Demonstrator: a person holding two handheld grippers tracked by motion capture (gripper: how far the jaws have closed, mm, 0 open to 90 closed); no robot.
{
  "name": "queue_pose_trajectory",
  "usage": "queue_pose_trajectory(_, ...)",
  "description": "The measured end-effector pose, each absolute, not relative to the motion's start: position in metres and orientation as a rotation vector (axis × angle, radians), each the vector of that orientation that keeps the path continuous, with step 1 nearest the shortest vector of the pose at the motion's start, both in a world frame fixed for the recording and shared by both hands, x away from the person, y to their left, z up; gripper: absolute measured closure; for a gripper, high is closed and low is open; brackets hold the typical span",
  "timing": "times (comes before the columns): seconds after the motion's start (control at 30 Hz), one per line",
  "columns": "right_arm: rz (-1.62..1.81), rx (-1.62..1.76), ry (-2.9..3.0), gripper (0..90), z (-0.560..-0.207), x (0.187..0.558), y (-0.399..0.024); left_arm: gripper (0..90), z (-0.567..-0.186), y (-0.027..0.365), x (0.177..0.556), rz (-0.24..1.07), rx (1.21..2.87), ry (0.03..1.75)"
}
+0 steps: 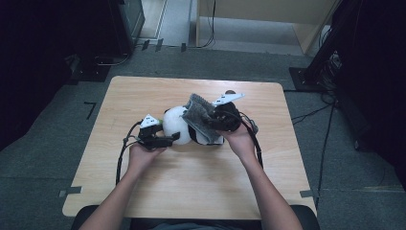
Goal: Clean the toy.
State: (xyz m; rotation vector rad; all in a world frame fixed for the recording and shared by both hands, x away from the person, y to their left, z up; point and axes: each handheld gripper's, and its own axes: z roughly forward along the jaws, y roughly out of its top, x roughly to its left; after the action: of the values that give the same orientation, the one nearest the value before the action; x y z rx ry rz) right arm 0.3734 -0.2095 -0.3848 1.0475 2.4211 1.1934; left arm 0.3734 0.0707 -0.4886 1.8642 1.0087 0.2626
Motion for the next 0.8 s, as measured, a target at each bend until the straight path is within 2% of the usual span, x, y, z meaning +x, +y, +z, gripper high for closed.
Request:
queue_pose_trajectory(0.23,1.163,0.926,2.375,59.5,-0.393,0.375,-0.196,19.0,-0.488,0.07,0.373,0.257,1.851,1.013)
queue_pose_trajectory(0.47,1.109,0.84,2.305,75.9,-0.404,0.372,-0.188,19.2,-0.489,0.07,0.373,0.259,1.854,1.014)
queue_pose_trajectory(0.8,1.1,0.714,2.388,77.7,-0.393,0.366,-0.159,19.6,-0.488,0.069,0.372,0.266,1.859,1.007)
